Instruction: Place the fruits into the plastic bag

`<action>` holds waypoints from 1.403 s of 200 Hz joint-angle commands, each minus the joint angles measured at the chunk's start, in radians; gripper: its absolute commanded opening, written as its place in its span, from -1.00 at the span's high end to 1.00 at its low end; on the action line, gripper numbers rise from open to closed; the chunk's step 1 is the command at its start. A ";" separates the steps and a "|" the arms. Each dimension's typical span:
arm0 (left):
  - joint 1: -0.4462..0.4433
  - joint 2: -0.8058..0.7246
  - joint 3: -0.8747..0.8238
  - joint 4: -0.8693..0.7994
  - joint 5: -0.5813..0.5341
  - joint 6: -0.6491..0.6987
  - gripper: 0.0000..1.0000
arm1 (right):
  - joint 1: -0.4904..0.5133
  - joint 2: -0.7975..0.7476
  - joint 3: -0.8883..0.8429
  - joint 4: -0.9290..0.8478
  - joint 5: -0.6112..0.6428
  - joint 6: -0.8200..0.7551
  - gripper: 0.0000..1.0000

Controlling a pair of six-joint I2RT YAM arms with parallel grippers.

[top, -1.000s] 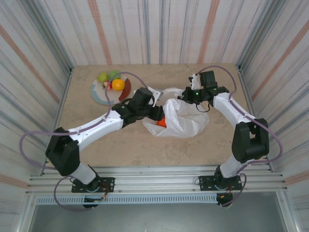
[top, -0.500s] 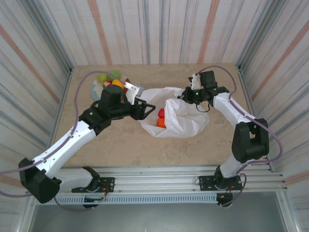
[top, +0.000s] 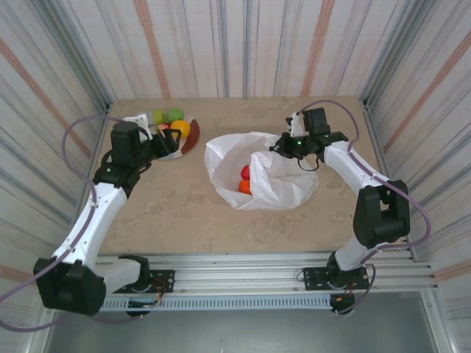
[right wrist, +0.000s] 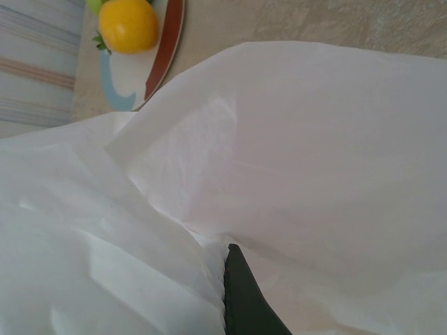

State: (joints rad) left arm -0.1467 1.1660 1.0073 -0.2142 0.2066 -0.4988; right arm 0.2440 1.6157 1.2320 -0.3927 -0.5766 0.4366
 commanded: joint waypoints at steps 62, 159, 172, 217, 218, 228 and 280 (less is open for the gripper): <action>0.039 0.405 0.217 -0.047 -0.205 0.156 -0.94 | 0.000 0.015 0.009 -0.011 -0.009 0.007 1.00; -0.001 0.800 0.588 -0.189 -0.270 0.298 -0.97 | -0.008 0.027 0.014 -0.012 -0.009 0.005 1.00; -0.005 0.847 0.636 -0.210 -0.273 0.311 -0.97 | -0.009 0.028 0.015 -0.012 -0.011 0.005 1.00; -0.008 0.992 0.784 -0.274 -0.285 0.345 -0.96 | -0.009 0.031 0.021 -0.015 -0.011 0.007 1.00; -0.009 0.994 0.786 -0.275 -0.284 0.346 -0.96 | -0.010 0.031 0.019 -0.015 -0.011 0.007 1.00; -0.010 1.022 0.817 -0.289 -0.285 0.352 -0.96 | -0.009 0.031 0.022 -0.016 -0.011 0.007 1.00; -0.011 1.127 0.938 -0.341 -0.274 0.370 -0.96 | -0.008 0.027 0.023 -0.018 -0.011 0.008 1.00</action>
State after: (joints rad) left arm -0.1513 2.2574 1.8801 -0.5049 -0.0544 -0.1577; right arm 0.2417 1.6348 1.2320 -0.3927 -0.5774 0.4366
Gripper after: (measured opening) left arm 0.980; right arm 0.049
